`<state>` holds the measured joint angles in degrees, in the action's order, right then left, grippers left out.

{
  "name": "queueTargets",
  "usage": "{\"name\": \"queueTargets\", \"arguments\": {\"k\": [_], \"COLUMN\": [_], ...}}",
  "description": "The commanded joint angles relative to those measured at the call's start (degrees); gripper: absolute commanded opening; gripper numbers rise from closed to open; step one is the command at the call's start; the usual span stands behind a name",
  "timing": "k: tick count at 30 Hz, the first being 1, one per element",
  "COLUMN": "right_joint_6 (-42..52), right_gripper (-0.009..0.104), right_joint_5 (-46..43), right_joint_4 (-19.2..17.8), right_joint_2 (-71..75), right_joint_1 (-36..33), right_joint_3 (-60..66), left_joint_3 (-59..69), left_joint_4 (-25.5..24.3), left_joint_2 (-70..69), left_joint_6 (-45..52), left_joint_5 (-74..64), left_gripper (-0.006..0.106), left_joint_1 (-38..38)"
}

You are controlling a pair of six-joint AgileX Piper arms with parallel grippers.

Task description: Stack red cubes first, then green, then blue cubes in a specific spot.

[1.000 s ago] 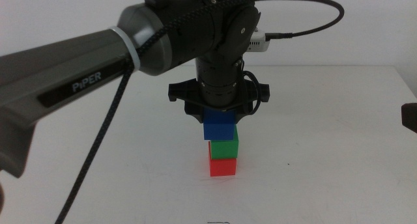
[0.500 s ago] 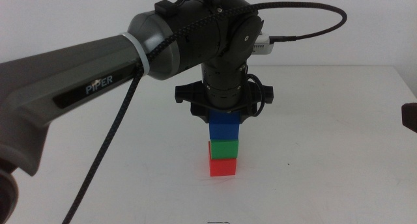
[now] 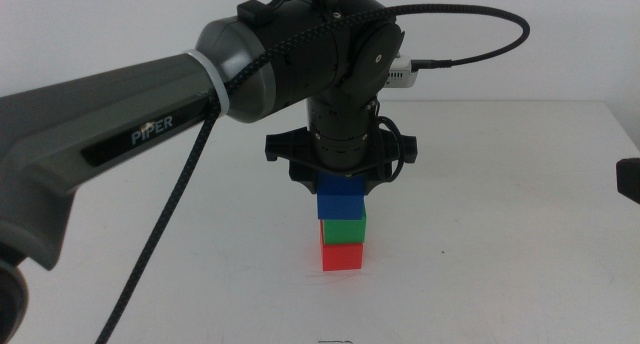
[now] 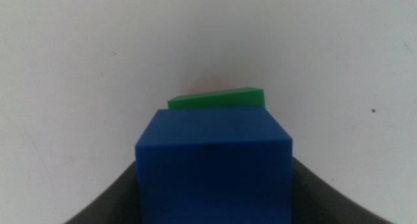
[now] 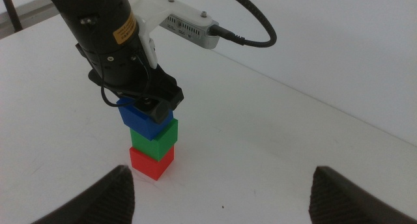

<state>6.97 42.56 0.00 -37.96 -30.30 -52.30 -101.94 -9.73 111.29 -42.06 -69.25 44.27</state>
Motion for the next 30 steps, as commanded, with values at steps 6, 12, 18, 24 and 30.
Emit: {"name": "queueTargets", "arguments": {"k": [6, 12, 18, 24, 30], "right_joint_6": [0.4, 0.4, 0.4, 0.4, 0.4], "right_gripper": [0.089, 0.089, 0.089, 0.089, 0.089], "right_joint_5": [-4.2, -4.2, -4.2, -4.2, -4.2], "right_joint_4": [-0.9, -0.9, -0.9, -0.9, -0.9], "right_joint_2": [-0.2, -0.2, -0.2, -0.2, -0.2], "right_joint_1": [0.5, 0.5, 0.5, 0.5, 0.5], "right_joint_3": [-1.5, -1.5, -1.5, -1.5, -1.5], "left_joint_3": [-1.9, -1.9, -1.9, -1.9, -1.9], "left_joint_4": [-0.1, 0.6, 2.1, 1.3, -1.8], "left_joint_2": [-3.3, -3.3, -3.3, -3.7, -5.8], "left_joint_6": [1.5, 1.9, 2.4, 2.8, 2.9], "left_joint_5": [1.2, 2.2, 3.5, 3.5, 2.6], "left_gripper": [0.063, 0.067, 0.067, 0.067, 0.070], "left_joint_1": [0.3, 0.3, 0.3, 0.3, 0.2]}}
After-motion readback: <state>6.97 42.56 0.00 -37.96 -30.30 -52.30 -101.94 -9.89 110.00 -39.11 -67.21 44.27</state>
